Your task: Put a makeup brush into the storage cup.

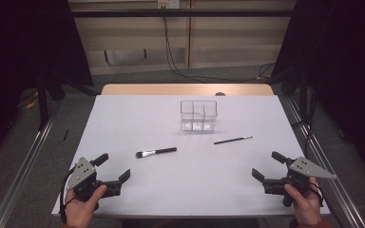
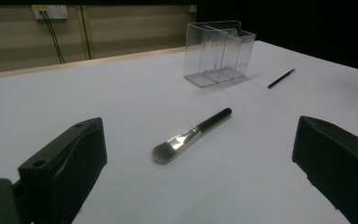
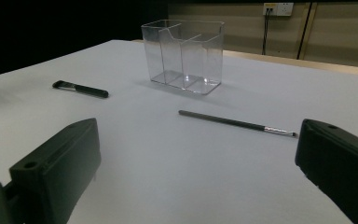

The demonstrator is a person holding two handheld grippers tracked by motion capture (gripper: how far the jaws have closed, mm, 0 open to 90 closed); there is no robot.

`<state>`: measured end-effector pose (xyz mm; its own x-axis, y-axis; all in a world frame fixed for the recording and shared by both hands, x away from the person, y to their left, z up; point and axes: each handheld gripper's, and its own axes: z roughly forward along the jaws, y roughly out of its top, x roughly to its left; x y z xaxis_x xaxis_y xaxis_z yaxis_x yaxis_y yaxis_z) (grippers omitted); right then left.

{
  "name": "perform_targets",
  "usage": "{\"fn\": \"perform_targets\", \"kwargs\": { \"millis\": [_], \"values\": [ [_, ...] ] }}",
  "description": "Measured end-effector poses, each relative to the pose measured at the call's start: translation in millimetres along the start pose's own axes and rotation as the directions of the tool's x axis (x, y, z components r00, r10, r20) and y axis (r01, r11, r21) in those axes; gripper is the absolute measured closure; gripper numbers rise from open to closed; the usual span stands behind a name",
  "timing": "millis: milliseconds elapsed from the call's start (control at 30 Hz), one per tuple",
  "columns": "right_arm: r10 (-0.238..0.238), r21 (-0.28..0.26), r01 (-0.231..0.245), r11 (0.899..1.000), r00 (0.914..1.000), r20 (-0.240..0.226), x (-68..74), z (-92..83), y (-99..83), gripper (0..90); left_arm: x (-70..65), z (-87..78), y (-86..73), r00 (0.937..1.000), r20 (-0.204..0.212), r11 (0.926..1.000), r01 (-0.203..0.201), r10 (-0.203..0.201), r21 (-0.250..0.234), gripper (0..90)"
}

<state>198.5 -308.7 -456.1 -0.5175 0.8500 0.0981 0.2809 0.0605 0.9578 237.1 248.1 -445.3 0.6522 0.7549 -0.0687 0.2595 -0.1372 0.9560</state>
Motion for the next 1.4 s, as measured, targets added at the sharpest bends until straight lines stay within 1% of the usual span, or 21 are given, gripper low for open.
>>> {"fn": "perform_targets", "kwargs": {
  "millis": [100,200,267,300,367,433,567,667,833,933,967,1000,1033,1067,1100,1133,1167,1267,1300,1333,1400],
  "values": [
    [0.000,-0.002,0.001,1.000,1.0000,0.002,-0.4,0.2,-0.1,0.0,-1.0,-0.4,0.4,0.9999,-0.007,1.0000,-0.007,0.007,-0.004,3.0],
    [0.004,0.002,-0.004,1.000,1.0000,0.002,-1.0,1.1,-0.5,0.0,-2.2,0.4,0.9,0.9999,0.015,0.9999,0.003,-0.003,-0.012,3.0],
    [0.004,0.005,-0.004,1.000,1.0000,0.001,-1.7,2.5,-0.7,0.0,-3.4,1.9,1.2,0.9998,0.010,0.9999,-0.015,0.015,0.003,3.4],
    [0.004,0.005,-0.004,1.000,1.0000,0.001,-1.7,2.5,-0.7,0.0,-3.4,1.9,1.2,0.9998,0.010,0.9999,-0.015,0.015,0.003,3.9],
    [0.006,0.010,-0.006,1.000,1.0000,-0.002,-2.1,4.5,-1.0,0.0,-4.9,2.6,1.3,0.9998,-0.006,0.9994,-0.020,0.020,0.029,4.0],
    [0.013,0.013,-0.013,1.000,0.9999,-0.009,-1.4,5.0,-0.8,0.0,-5.2,1.9,1.2,0.9998,-0.006,0.9993,-0.018,0.019,0.032,3.9],
    [0.000,0.015,0.000,1.000,0.9999,-0.011,0.2,6.5,-0.6,0.0,-5.2,1.0,2.0,0.9997,-0.009,0.9992,-0.022,0.023,0.034,3.9],
    [-0.001,0.015,0.001,1.000,1.0000,-0.009,1.6,6.3,-0.4,0.0,-5.1,1.9,2.8,0.9996,0.014,0.9996,0.023,-0.024,0.017,3.9],
    [-0.003,0.019,0.003,1.000,1.0000,-0.005,2.8,6.5,-0.4,0.0,-6.9,5.1,5.9,0.9992,0.030,0.9995,0.025,-0.025,0.017,3.9],
    [-0.006,0.020,0.007,1.000,1.0000,-0.007,3.9,8.0,0.1,0.0,-7.7,8.0,9.8,0.9990,0.043,0.9998,-0.012,0.012,0.017,3.9],
    [-0.010,0.023,0.010,1.000,0.9999,-0.007,3.8,8.3,0.1,0.0,-6.8,10.0,11.1,0.9983,0.056,0.9999,-0.014,0.014,0.006,3.9],
    [-0.011,0.025,0.011,1.000,0.9999,-0.008,3.8,8.8,0.0,0.0,-6.8,10.0,11.1,0.9983,0.056,0.9999,-0.014,0.014,0.006,3.9],
    [-0.011,0.025,0.011,1.000,0.9999,-0.009,3.8,9.0,-0.1,0.0,-2.7,12.6,10.5,0.9971,0.076,1.0000,0.003,-0.004,0.009,3.9],
    [-0.011,0.026,0.011,1.000,0.9999,-0.008,3.9,9.1,-0.1,0.0,-0.9,14.6,9.6,0.9984,0.056,0.9998,-0.011,0.010,0.019,3.9],
    [-0.012,0.025,0.012,1.000,0.9999,-0.008,4.3,9.1,-0.2,0.0,-0.7,16.0,9.1,0.9986,0.047,0.9995,-0.023,0.022,0.023,3.9],
    [-0.020,0.027,0.021,0.999,0.9997,-0.010,3.9,9.0,-0.4,0.0,0.0,17.9,9.1,0.9979,0.048,0.9985,-0.045,0.043,0.032,3.9],
    [-0.018,0.028,0.019,0.999,0.9997,-0.013,4.3,9.1,-0.3,0.0,0.8,20.2,9.8,0.9972,0.056,0.9979,-0.051,0.049,0.040,3.9],
    [-0.019,0.030,0.019,0.999,0.9997,-0.016,5.1,9.7,-0.2,0.0,1.5,24.0,11.3,0.9970,0.060,0.9982,-0.051,0.049,0.032,3.4],
    [-0.021,0.030,0.022,0.999,0.9996,-0.017,5.6,10.1,-0.1,0.0,1.5,28.9,14.6,0.9952,0.073,0.9974,-0.068,0.066,0.026,3.3],
    [-0.021,0.029,0.021,0.999,0.9997,-0.016,5.7,10.1,-0.1,0.0,0.7,31.1,16.4,0.9953,0.067,0.9971,-0.071,0.069,0.027,3.3],
    [-0.021,0.028,0.021,0.999,0.9997,-0.016,5.6,10.0,0.0,0.0,-0.4,35.6,20.1,0.9950,0.079,0.9979,-0.063,0.062,0.015,3.0]
  ]
}}
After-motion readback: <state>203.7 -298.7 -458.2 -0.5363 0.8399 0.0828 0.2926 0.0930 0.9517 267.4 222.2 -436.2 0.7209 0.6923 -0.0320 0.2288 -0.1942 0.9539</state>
